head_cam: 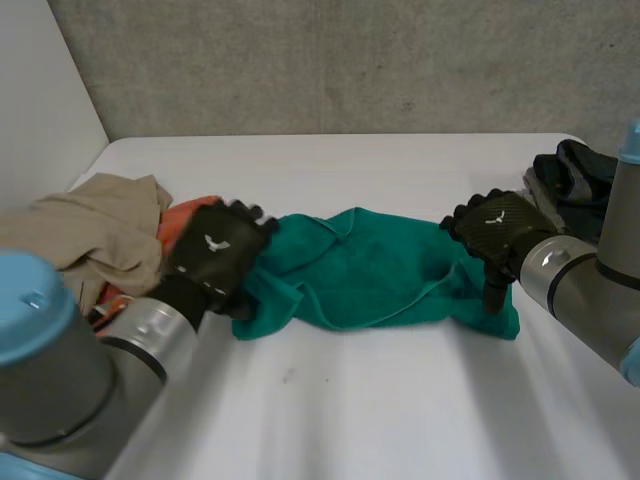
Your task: Fold the laundry.
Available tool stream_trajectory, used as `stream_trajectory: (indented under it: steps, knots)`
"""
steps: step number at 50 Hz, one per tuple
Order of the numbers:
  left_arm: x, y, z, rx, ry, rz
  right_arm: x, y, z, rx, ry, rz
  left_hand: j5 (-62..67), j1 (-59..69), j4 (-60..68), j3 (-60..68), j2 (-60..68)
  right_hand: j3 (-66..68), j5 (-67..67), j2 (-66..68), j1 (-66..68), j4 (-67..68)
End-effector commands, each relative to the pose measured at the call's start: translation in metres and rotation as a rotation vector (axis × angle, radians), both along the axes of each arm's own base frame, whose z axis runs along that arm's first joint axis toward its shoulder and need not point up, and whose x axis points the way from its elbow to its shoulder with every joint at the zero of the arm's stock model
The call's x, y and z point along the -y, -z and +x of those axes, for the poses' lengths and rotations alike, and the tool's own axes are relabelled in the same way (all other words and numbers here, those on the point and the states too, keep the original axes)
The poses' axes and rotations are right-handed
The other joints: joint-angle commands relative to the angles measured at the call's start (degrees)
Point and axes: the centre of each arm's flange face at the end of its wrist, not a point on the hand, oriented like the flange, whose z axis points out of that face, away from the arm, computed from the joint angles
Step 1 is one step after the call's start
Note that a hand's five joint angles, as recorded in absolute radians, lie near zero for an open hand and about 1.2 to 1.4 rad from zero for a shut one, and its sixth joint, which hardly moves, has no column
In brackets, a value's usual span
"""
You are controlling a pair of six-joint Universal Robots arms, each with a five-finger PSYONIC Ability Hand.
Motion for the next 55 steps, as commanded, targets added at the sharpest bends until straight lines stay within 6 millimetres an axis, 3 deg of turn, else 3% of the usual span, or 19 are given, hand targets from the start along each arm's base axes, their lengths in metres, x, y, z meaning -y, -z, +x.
stream_trajectory:
  steps: [1, 6, 19, 24, 26, 27, 29, 31, 34, 35, 36, 38, 39, 40, 44, 46, 47, 50, 55]
  knots:
    - [0.008, 0.035, -0.017, 0.121, 0.044, -0.017, 0.010, 0.009, -0.001, -0.073, -0.025, 0.000, 7.15, 6.21, 7.15, 6.40, 6.61, -2.14, -2.72, -2.43, -3.42, -2.36]
    - [0.021, 0.057, -0.025, 0.163, 0.049, 0.007, 0.033, 0.028, -0.002, -0.107, -0.024, 0.017, 11.17, 10.23, 11.16, 10.42, 10.63, 0.13, -0.46, -0.17, -1.16, -0.10]
    - [0.042, 0.064, -0.027, 0.254, -0.006, -0.057, 0.074, 0.068, 0.022, -0.027, -0.195, 0.065, 38.41, 37.46, 38.40, 37.66, 37.87, 12.56, 11.97, 12.27, 11.28, 12.33]
    - [0.042, 0.061, -0.028, 0.248, -0.005, -0.070, 0.086, 0.080, 0.028, -0.031, -0.199, 0.064, 59.90, 58.96, 59.90, 59.15, 59.37, 31.21, 30.62, 30.92, 29.93, 30.99]
    - [0.043, 0.058, -0.029, 0.241, -0.005, -0.078, 0.091, 0.084, 0.030, -0.035, -0.198, 0.058, 59.95, 59.01, 59.94, 59.20, 59.41, 41.46, 40.87, 41.16, 40.18, 41.23]
    - [0.044, 0.056, -0.029, 0.236, -0.006, -0.084, 0.095, 0.085, 0.031, -0.043, -0.203, 0.048, 59.95, 59.01, 59.94, 59.20, 59.41, 62.16, 61.58, 61.87, 60.88, 61.94]
    - [0.048, 0.050, -0.031, 0.219, -0.010, -0.105, 0.098, 0.083, 0.032, -0.057, -0.208, 0.031, 59.95, 59.01, 59.94, 59.20, 59.41, 67.86, 67.28, 67.57, 66.58, 67.64]
    - [0.054, 0.041, -0.033, 0.195, -0.018, -0.132, 0.106, 0.070, 0.034, -0.053, -0.204, -0.026, 59.95, 59.01, 59.94, 59.20, 59.41, 67.86, 67.28, 67.57, 66.58, 67.64]
    - [0.083, 0.005, -0.031, 0.114, -0.080, -0.252, 0.121, 0.043, 0.036, -0.021, -0.165, -0.136, 59.95, 59.01, 59.94, 59.20, 59.41, 67.86, 67.28, 67.57, 66.58, 67.64]
    - [0.094, -0.006, -0.028, 0.088, -0.105, -0.285, 0.135, 0.015, 0.035, 0.027, -0.103, -0.247, 59.95, 59.01, 59.94, 59.20, 59.41, 67.86, 67.28, 67.57, 66.58, 67.64]
    - [0.115, -0.029, -0.022, 0.019, -0.150, -0.346, 0.142, 0.002, 0.034, 0.057, -0.063, -0.305, 59.95, 59.01, 59.94, 59.20, 59.41, 67.86, 67.28, 67.57, 66.58, 67.64]
    - [0.135, -0.055, -0.016, -0.071, -0.186, -0.405, 0.156, -0.030, 0.029, 0.129, 0.023, -0.433, 59.95, 59.01, 59.94, 59.20, 59.41, 67.86, 67.28, 67.57, 66.58, 67.64]
    - [0.144, -0.068, -0.013, -0.124, -0.199, -0.430, 0.165, -0.059, 0.025, 0.205, 0.083, -0.550, 59.95, 59.01, 59.94, 59.20, 59.41, 67.86, 67.28, 67.57, 66.58, 67.64]
    - [0.158, -0.094, -0.008, -0.237, -0.211, -0.468, 0.167, -0.073, 0.023, 0.247, 0.110, -0.603, 59.95, 59.01, 59.94, 59.20, 59.41, 67.86, 67.28, 67.57, 66.58, 67.64]
    - [0.184, -0.153, 0.011, -0.534, -0.199, -0.527, 0.166, -0.133, 0.017, 0.409, 0.157, -0.838, 59.95, 59.01, 59.94, 59.20, 59.41, 67.86, 67.28, 67.57, 66.58, 67.64]
    - [0.192, -0.170, 0.021, -0.634, -0.188, -0.538, 0.162, -0.154, 0.015, 0.462, 0.155, -0.933, 59.95, 59.01, 59.94, 59.20, 59.41, 67.86, 67.28, 67.57, 66.58, 67.64]
    - [0.199, -0.184, 0.033, -0.720, -0.186, -0.551, 0.160, -0.159, 0.014, 0.474, 0.157, -0.955, 59.95, 59.01, 59.94, 59.20, 59.41, 67.86, 67.28, 67.57, 66.58, 67.64]
    - [0.205, -0.197, 0.048, -0.803, -0.195, -0.566, 0.152, -0.170, 0.015, 0.497, 0.140, -1.008, 59.95, 59.01, 59.94, 59.20, 59.41, 67.86, 67.28, 67.57, 66.58, 67.64]
    - [0.213, -0.185, 0.055, -0.821, -0.229, -0.530, 0.146, -0.162, 0.016, 0.483, 0.136, -0.972, 59.95, 59.01, 59.94, 59.20, 59.41, 67.86, 67.28, 67.57, 66.58, 67.64]
